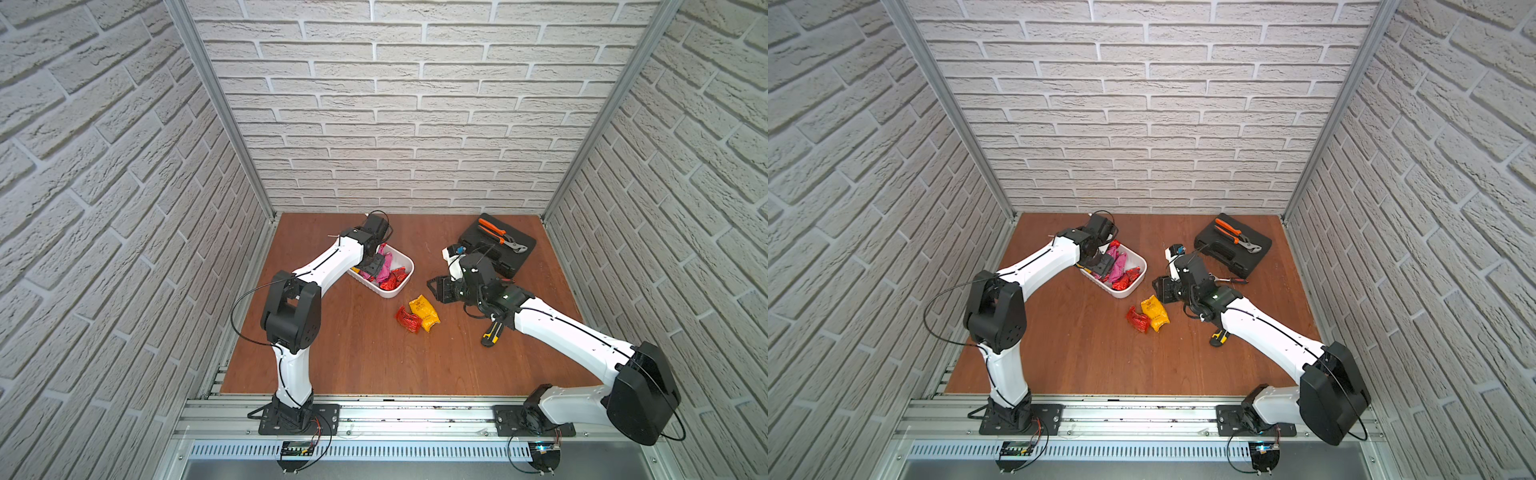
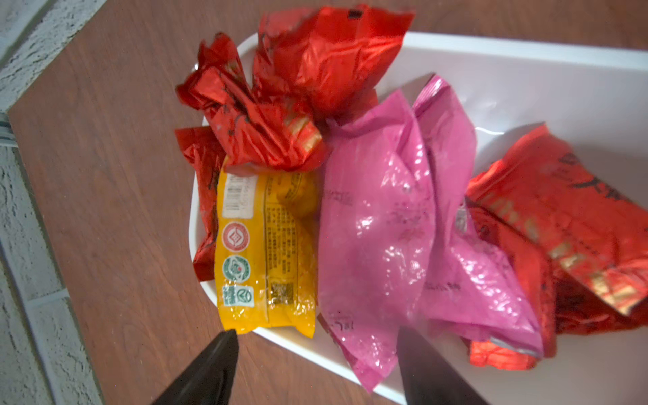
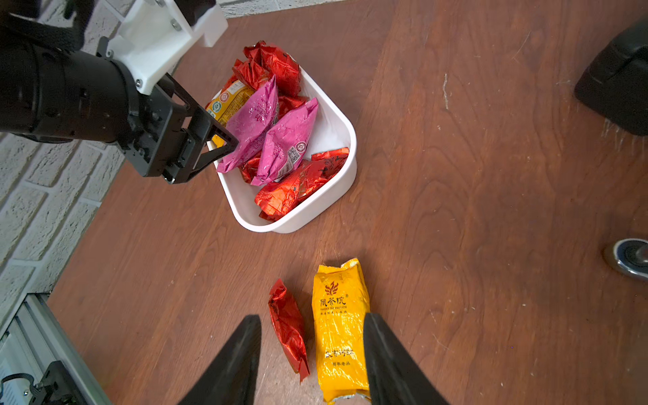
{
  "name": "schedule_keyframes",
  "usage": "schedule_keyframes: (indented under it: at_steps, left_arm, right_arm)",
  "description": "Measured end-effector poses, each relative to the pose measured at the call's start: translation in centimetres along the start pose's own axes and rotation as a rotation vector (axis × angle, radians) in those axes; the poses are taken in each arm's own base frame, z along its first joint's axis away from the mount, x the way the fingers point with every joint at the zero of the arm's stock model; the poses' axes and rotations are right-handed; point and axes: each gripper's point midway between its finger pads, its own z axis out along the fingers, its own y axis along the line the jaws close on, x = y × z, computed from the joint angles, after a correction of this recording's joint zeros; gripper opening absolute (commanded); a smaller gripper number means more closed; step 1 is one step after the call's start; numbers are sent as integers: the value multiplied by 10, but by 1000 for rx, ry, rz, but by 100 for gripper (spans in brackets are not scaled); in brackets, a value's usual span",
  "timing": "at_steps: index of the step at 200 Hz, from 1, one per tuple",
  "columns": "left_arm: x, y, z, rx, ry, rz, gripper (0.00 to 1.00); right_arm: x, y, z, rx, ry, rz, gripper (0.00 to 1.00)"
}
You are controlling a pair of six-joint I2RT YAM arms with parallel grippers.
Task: Take the tea bags out of the storage box
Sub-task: Pick up the tea bag from the storage box.
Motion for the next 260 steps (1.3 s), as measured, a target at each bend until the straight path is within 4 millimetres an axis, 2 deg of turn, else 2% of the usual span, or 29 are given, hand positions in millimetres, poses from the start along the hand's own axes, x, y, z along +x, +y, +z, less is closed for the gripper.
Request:
schedule_keyframes:
  at_steps: [60,109,146,182,229,250,260]
  left_arm:
    - [-20,-12,10,33,-19,5,69]
    - [-13,-18,25,36,35,7,61]
    - [-15,-18,26,37,44,3,43]
    - [-17,-19,24,46,41,-4,19]
    - [-19,-23,17,79,31,-28,3]
    - [-22,-22,1,105,2,-58,0]
    - [-24,-22,-14,131,-26,-83,0]
  right_arm:
    - [2,-5,0,9,1,6,52]
    - [3,-7,-4,8,-5,9,51]
    - [2,-7,-6,5,-11,9,50]
    - [5,-10,-11,7,-18,10,50]
    - [-1,-11,-19,8,-46,27,50]
    - [-2,-10,-21,2,-51,25,50]
    - [-2,-10,-22,-1,-48,25,51]
